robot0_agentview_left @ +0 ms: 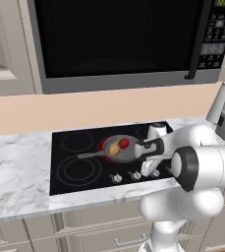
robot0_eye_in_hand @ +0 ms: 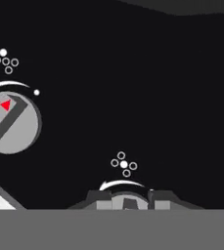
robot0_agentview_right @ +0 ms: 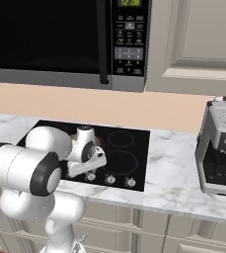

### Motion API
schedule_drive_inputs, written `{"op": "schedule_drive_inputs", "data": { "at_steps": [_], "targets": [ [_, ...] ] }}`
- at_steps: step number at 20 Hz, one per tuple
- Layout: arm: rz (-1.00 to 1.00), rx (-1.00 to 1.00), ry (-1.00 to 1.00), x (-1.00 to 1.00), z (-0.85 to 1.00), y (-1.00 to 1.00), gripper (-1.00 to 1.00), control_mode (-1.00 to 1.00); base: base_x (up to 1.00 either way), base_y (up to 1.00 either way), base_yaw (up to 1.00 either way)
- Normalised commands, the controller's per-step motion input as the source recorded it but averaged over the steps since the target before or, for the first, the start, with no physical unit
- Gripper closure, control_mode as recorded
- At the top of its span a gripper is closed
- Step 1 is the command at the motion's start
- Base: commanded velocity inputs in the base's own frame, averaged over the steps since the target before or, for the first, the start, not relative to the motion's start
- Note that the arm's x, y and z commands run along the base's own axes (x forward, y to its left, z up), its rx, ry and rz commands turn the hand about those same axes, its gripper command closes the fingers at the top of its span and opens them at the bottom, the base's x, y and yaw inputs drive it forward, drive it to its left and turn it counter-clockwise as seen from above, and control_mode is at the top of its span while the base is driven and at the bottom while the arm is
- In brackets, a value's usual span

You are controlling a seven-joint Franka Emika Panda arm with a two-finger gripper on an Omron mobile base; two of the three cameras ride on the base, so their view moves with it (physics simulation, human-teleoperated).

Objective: Place the pan on the center burner on the stove. Then place the tomato and the onion in the pan and turn on the center burner.

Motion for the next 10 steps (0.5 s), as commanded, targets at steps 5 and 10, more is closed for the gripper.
{"op": "schedule_drive_inputs", "data": {
  "at_steps": [5,10],
  "targets": [
    [0.69,-0.03,0.02,-0.99,-0.87,0.01,1.0,-1.0,0.0,0.0,0.0],
    [0.79,-0.04,0.0,-0.96,-0.86,0.0,1.0,-1.0,0.0,0.0,0.0]
  ]
}}
